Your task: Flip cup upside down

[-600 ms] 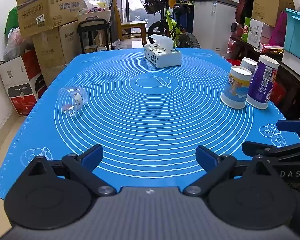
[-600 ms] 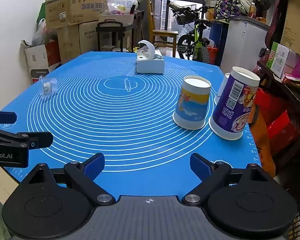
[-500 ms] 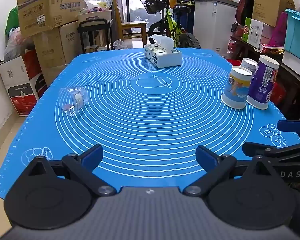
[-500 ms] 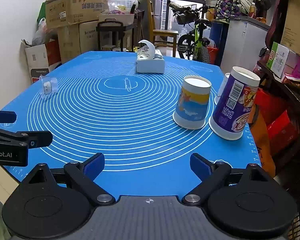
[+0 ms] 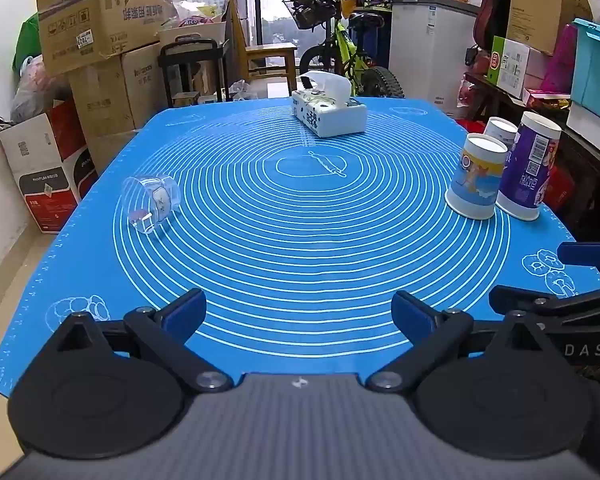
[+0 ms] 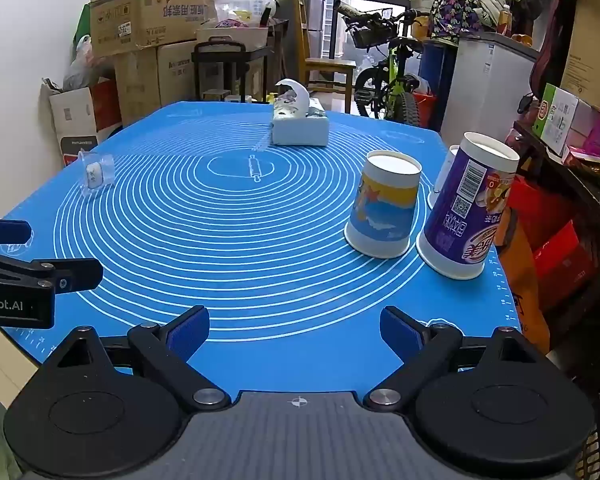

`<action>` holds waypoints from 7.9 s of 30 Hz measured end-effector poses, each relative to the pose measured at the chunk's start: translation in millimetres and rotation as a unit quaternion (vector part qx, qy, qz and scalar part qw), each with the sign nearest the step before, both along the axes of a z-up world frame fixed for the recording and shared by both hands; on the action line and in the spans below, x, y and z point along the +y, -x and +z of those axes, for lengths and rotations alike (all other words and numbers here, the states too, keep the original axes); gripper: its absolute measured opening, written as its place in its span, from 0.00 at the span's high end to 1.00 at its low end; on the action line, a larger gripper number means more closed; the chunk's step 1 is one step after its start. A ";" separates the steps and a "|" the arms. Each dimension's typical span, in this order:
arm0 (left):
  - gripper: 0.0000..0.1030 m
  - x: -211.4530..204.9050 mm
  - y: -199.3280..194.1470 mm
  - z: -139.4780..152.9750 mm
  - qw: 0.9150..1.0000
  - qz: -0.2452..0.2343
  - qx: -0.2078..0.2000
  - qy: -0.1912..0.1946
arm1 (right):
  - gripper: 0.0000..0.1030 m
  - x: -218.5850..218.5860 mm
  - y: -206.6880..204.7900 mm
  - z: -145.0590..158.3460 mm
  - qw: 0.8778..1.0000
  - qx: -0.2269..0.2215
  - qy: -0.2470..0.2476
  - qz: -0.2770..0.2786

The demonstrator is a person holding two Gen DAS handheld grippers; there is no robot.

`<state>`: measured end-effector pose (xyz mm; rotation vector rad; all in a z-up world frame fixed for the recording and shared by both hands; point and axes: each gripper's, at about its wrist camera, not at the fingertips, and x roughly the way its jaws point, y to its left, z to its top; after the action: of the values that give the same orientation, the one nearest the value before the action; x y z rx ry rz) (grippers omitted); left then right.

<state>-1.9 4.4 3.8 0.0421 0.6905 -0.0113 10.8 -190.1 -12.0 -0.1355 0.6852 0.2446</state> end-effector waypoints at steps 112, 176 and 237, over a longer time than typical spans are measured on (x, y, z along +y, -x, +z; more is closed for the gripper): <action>0.06 132.0 -149.7 -42.7 0.992 0.054 0.003 -0.116 | 0.10 9.8 -72.8 -13.9 0.999 0.011 -0.046 -0.021; 0.16 -48.4 -88.3 -29.8 0.999 -0.044 0.010 -0.014 | 0.10 -26.6 -56.9 -18.0 0.997 0.012 -0.052 -0.049; 0.09 69.7 -52.8 -18.7 0.998 0.067 0.008 0.020 | 0.40 43.8 -163.5 -11.6 0.926 0.264 -0.264 -0.051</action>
<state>50.9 74.1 -14.9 -0.0424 0.7070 0.1042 174.2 -146.3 -23.7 0.5008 1.1331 0.3632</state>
